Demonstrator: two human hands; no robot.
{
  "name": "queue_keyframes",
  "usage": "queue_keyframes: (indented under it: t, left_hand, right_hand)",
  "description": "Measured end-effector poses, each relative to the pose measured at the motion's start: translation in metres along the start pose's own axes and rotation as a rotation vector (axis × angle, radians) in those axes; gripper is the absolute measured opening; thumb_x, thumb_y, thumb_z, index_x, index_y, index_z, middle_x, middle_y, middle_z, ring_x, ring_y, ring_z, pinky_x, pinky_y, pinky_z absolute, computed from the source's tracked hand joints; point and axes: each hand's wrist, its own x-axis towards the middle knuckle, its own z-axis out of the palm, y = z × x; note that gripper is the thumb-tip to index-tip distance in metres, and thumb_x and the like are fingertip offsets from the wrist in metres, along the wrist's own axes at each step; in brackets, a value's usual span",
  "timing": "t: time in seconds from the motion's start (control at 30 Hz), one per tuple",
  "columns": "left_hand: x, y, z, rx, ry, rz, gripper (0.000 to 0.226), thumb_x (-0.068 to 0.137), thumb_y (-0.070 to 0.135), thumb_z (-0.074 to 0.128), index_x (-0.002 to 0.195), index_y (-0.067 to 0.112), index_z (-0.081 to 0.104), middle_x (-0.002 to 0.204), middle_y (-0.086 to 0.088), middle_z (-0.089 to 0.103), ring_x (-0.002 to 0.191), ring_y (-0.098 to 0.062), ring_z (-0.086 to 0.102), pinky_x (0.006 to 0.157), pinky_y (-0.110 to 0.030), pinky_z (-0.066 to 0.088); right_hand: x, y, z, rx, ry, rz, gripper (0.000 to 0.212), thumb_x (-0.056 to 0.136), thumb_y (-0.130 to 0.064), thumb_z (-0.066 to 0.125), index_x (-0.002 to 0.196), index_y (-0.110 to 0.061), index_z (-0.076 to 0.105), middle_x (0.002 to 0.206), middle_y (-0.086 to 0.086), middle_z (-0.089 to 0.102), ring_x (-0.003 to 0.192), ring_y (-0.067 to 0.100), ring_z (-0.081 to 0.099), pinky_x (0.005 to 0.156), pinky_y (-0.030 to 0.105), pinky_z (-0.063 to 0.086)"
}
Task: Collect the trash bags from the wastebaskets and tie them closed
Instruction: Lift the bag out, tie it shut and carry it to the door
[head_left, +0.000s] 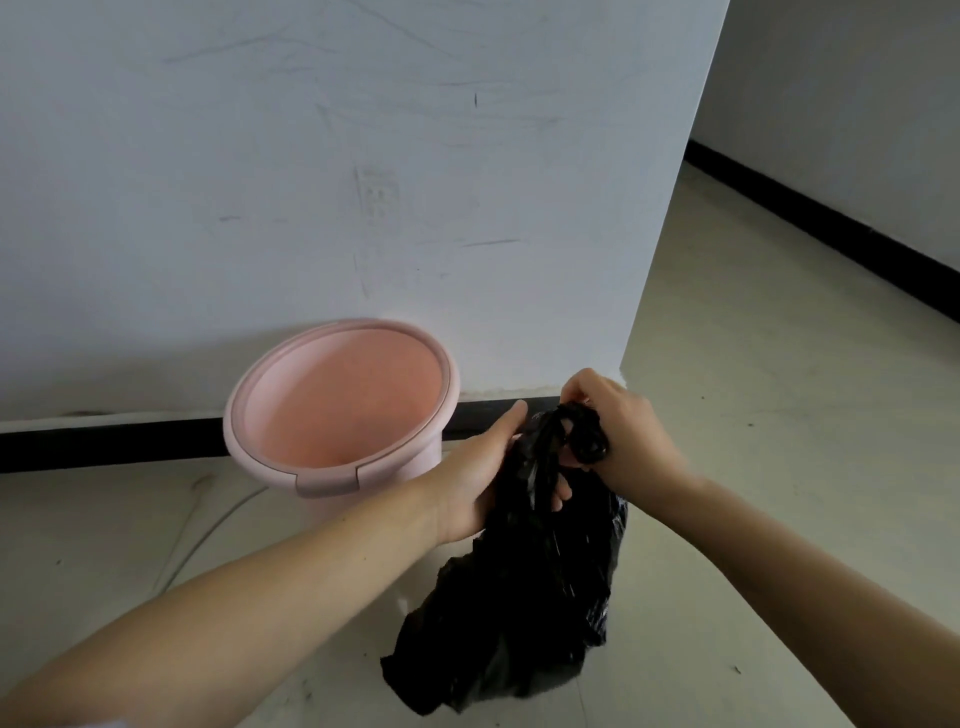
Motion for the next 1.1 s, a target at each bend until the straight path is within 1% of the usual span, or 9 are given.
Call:
queue_keyframes:
  t: [0.13,0.37,0.53,0.7,0.8,0.9,0.97,1.03,1.1]
  left_hand:
    - [0.006,-0.001,-0.002,-0.057,0.077,-0.027,0.031,0.092,0.038,0.055,0.082,0.012,0.068,0.075,-0.003,0.067,0.068,-0.015,0.063,0.071,-0.026,0.048]
    - [0.017,-0.004,-0.012,-0.218,0.388,-0.025,0.017,0.086,0.013,0.055,0.071,0.013,0.063,0.062,-0.002,0.061,0.056,-0.016,0.058,0.055,-0.024,0.046]
    - [0.014,0.01,-0.029,-0.371,0.366,0.204,0.024,0.089,0.011,0.047,0.069,0.016,0.059,0.065,0.003,0.06,0.064,-0.012,0.056,0.056,-0.023,0.042]
    - [0.005,0.011,-0.028,-0.461,0.027,0.285,0.017,0.077,0.009,0.049,0.061,0.011,0.055,0.074,-0.005,0.057,0.073,-0.02,0.061,0.068,-0.028,0.056]
    - [0.002,0.01,-0.019,-0.491,-0.02,0.285,0.029,0.079,0.016,0.049,0.051,0.011,0.044,0.055,-0.005,0.046,0.062,-0.021,0.055,0.086,-0.035,0.048]
    - [0.003,0.012,-0.016,-0.473,0.02,0.282,0.043,0.079,0.025,0.056,0.042,0.015,0.037,0.036,0.001,0.028,0.042,-0.014,0.035,0.062,-0.026,0.046]
    - [0.003,0.015,-0.022,-0.357,0.062,0.23,0.053,0.081,0.034,0.055,0.037,0.018,0.032,0.031,0.005,0.02,0.033,-0.01,0.022,0.043,-0.022,0.028]
    - [0.002,0.015,-0.031,-0.156,0.047,0.152,0.056,0.081,0.04,0.055,0.036,0.019,0.03,0.031,0.007,0.018,0.031,-0.008,0.018,0.041,-0.023,0.018]
    - [0.0,0.009,-0.036,0.055,-0.013,0.083,0.055,0.078,0.044,0.055,0.037,0.02,0.029,0.031,0.007,0.018,0.031,-0.008,0.017,0.043,-0.024,0.015]
  right_hand:
    - [-0.006,0.004,0.004,-0.035,-0.107,-0.169,0.018,0.079,-0.028,0.054,0.091,-0.014,0.059,0.084,-0.003,0.063,0.078,0.019,0.06,0.066,0.04,0.051]
    - [-0.007,0.013,0.01,0.269,-0.134,0.047,0.023,0.091,-0.023,0.058,0.112,-0.025,0.068,0.109,-0.016,0.067,0.106,-0.006,0.058,0.092,0.008,0.042]
    - [0.0,0.027,0.008,0.371,0.021,0.283,0.021,0.094,-0.022,0.052,0.084,-0.015,0.07,0.081,0.002,0.073,0.082,0.017,0.069,0.082,0.029,0.055]
    - [0.008,0.026,-0.003,1.332,0.032,0.55,0.024,0.093,-0.015,0.048,0.074,-0.012,0.063,0.073,0.0,0.071,0.069,0.012,0.068,0.07,0.023,0.058]
    - [0.014,0.031,-0.003,1.519,0.006,0.718,0.028,0.091,-0.019,0.047,0.063,-0.018,0.05,0.054,-0.002,0.059,0.047,0.01,0.058,0.048,0.02,0.051]
    - [0.014,0.041,-0.001,1.505,0.009,0.823,0.038,0.089,-0.018,0.047,0.051,-0.019,0.044,0.046,-0.005,0.052,0.043,0.009,0.054,0.049,0.019,0.051]
    - [0.014,0.045,-0.009,1.576,0.05,0.873,0.042,0.08,-0.014,0.059,0.041,-0.017,0.042,0.039,-0.006,0.045,0.04,0.008,0.052,0.055,0.022,0.054]
    - [0.017,0.047,-0.017,1.666,0.048,0.886,0.044,0.054,-0.006,0.077,0.039,-0.016,0.037,0.034,-0.006,0.034,0.032,0.008,0.041,0.054,0.019,0.049]
    - [0.016,0.054,-0.017,1.665,0.042,0.933,0.049,0.054,-0.006,0.074,0.037,-0.016,0.03,0.03,-0.004,0.024,0.025,0.009,0.025,0.041,0.011,0.031]
